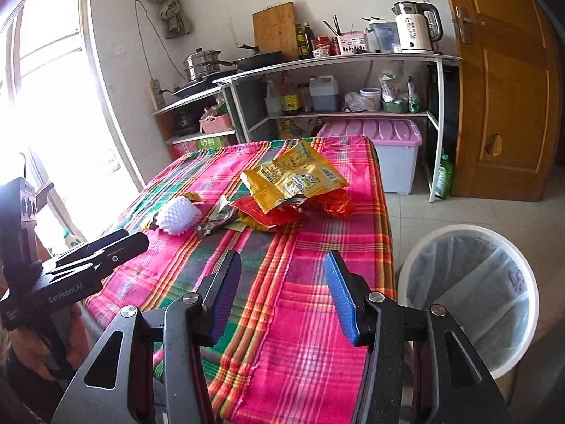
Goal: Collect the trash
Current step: 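Move both tools back over the table toward the white foam net, then grasp the white foam net with the left tool while the right tool grasps the red wrapper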
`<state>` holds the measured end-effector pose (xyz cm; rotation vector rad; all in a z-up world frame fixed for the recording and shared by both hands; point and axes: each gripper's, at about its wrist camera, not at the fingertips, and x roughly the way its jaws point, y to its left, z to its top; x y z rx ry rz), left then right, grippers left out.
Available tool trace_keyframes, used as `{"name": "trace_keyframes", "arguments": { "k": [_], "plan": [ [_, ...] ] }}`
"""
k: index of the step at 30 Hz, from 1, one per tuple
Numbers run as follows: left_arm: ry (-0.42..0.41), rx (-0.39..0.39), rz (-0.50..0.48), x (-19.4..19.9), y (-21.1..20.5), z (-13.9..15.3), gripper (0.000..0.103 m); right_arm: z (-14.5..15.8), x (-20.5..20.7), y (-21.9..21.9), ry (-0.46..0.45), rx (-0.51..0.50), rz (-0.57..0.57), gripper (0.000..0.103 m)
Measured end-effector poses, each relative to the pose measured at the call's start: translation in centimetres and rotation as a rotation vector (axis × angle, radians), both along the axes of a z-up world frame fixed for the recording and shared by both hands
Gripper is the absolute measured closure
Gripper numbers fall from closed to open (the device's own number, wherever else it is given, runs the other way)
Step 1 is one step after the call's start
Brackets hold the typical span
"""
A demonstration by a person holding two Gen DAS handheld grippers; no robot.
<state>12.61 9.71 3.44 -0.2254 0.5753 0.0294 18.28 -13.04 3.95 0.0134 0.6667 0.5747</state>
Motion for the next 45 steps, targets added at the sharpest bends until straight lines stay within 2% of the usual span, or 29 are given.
{"name": "trace_keyframes", "arguments": {
  "k": [7,14,24,28,29,33,37,41,45],
  "plan": [
    [0.011,0.003,0.072,2.0,3.8,-0.3,0.033,-0.4,2.6,2.1,0.008,-0.020,0.017,0.052],
    [0.070,0.004,0.111,5.5,7.4,-1.7,0.033,-0.9,5.4,3.7,0.040,-0.030,0.033,0.052],
    [0.141,0.016,0.118,9.0,8.1,-3.6,0.033,-1.2,9.0,4.8,0.074,-0.022,0.006,0.052],
    [0.167,0.020,0.114,9.9,7.8,-4.4,0.034,-1.7,10.4,4.7,0.130,0.006,-0.013,0.052],
    [0.174,0.028,0.114,10.1,7.6,-4.5,0.035,-2.0,10.7,4.6,0.154,0.019,-0.020,0.052],
    [0.203,0.029,0.103,10.4,7.4,-5.1,0.054,-2.9,12.2,4.0,0.232,0.076,-0.051,0.052],
    [0.191,0.025,0.098,10.1,7.4,-4.8,0.066,-3.3,13.3,4.1,0.278,0.117,-0.066,0.052],
    [0.182,0.021,0.091,9.9,7.3,-4.7,0.074,-4.1,14.6,4.0,0.343,0.155,-0.092,0.052],
    [0.174,0.008,0.088,9.6,7.4,-4.6,0.075,-5.0,15.8,3.8,0.404,0.201,-0.117,0.052]
  ]
}}
